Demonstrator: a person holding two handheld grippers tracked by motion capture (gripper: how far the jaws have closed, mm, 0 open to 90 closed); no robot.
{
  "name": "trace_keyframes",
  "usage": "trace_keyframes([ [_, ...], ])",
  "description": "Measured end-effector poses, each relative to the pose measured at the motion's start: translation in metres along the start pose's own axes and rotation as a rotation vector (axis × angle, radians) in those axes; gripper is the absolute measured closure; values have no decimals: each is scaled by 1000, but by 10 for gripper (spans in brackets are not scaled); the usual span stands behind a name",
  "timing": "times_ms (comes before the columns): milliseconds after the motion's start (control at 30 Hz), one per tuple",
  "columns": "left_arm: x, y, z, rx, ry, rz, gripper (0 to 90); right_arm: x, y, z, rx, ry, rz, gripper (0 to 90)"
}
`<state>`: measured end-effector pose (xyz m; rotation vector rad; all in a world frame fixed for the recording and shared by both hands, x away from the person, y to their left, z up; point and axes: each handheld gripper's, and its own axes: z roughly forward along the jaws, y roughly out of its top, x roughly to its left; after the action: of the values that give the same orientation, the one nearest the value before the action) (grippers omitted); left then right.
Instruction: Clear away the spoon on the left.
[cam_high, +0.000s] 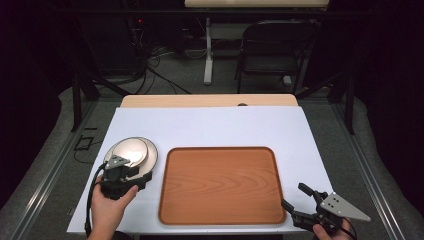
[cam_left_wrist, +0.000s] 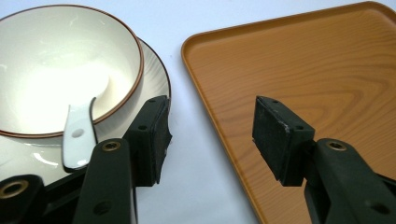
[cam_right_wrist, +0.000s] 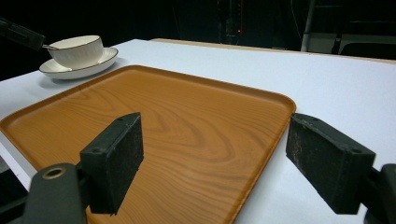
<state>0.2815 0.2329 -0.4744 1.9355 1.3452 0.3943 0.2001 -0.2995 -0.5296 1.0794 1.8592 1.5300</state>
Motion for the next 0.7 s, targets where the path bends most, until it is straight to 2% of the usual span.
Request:
trace_keyframes([
  [167,3,7,-3,11,1,-9,475,0,0,0,-3,-1,2,184],
  [300,7,12,-4,39,-19,-36,474,0,0,0,-2,-2,1,184],
  [533,13,21,-4,71,-4,-49,474,-1,0,0,0,0,6,184],
  [700,18,27,-4,88,13,-54,533,-1,0,0,0,-1,7,184],
])
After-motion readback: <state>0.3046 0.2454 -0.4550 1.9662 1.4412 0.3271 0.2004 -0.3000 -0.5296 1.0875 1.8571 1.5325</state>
